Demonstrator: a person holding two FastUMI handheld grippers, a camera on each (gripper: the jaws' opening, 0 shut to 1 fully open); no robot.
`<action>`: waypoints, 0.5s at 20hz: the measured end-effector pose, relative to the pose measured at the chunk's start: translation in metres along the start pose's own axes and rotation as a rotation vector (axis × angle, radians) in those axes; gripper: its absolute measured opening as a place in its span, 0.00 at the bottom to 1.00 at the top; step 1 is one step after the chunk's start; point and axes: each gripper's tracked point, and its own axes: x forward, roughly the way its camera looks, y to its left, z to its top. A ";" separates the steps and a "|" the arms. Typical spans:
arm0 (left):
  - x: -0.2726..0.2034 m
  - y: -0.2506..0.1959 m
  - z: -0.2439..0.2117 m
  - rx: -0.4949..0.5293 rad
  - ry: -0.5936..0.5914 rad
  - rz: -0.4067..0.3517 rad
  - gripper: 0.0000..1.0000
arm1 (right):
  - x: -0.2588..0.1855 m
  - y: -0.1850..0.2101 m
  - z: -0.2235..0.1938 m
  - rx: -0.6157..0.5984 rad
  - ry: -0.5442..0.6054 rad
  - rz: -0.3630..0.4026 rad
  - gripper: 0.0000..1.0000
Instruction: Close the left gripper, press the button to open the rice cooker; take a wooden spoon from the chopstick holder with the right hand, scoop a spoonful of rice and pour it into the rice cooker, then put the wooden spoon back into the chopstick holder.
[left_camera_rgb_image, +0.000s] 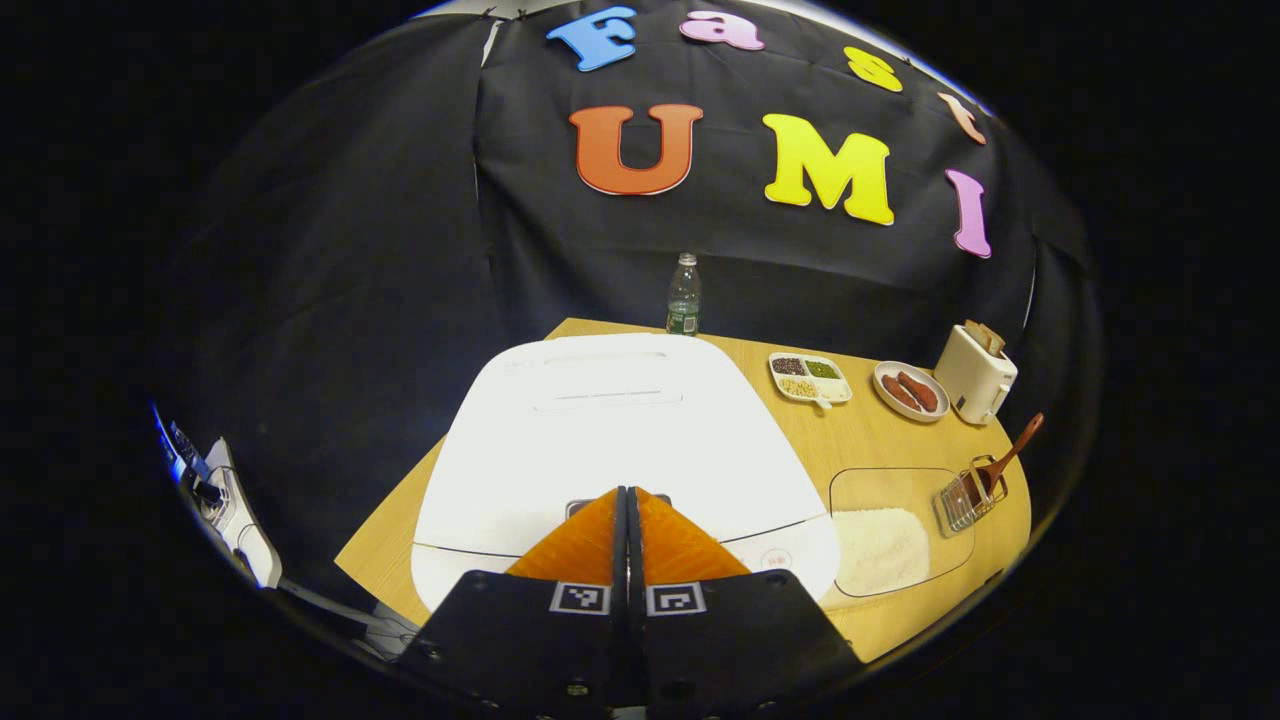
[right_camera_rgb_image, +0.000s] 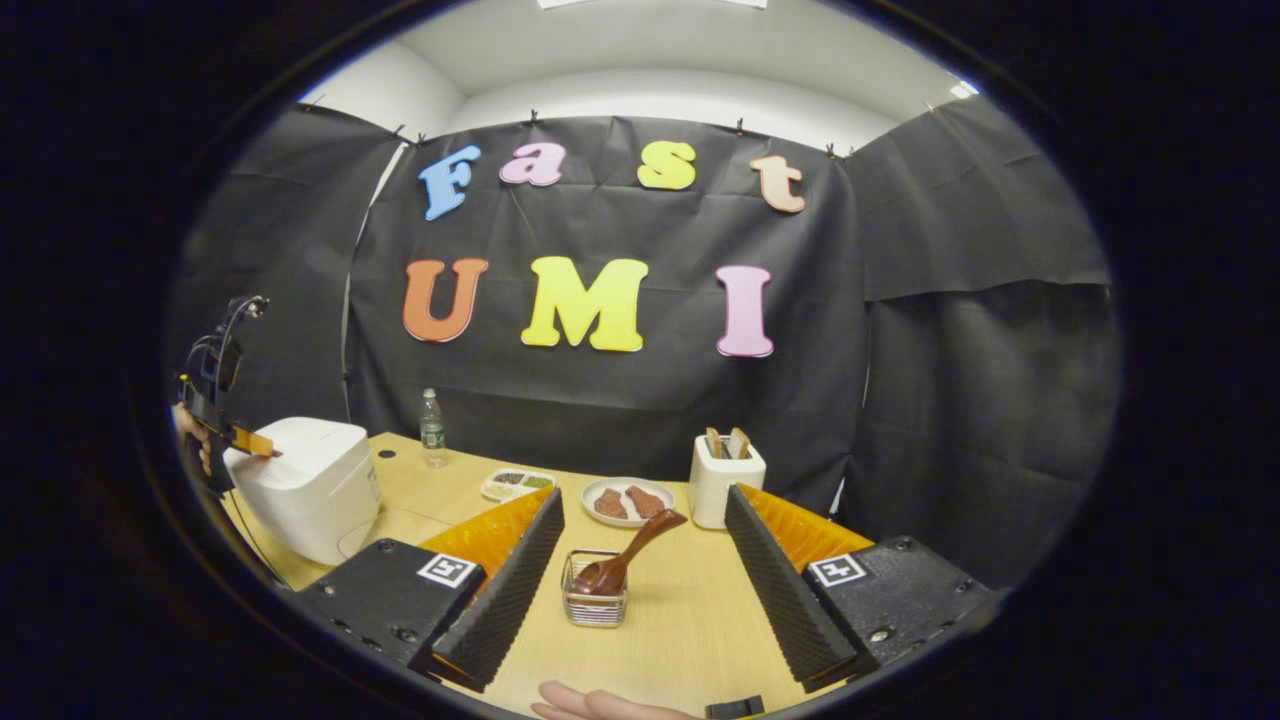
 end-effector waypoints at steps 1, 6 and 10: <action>0.001 0.000 0.000 -0.024 0.004 -0.003 0.00 | 0.001 -0.001 -0.001 0.000 0.000 -0.005 1.00; 0.003 -0.001 -0.004 0.013 0.116 -0.021 0.00 | -0.003 -0.004 -0.007 0.009 0.022 -0.011 1.00; -0.001 0.000 0.003 0.054 0.085 -0.002 0.00 | -0.008 -0.003 -0.010 0.011 0.029 0.002 1.00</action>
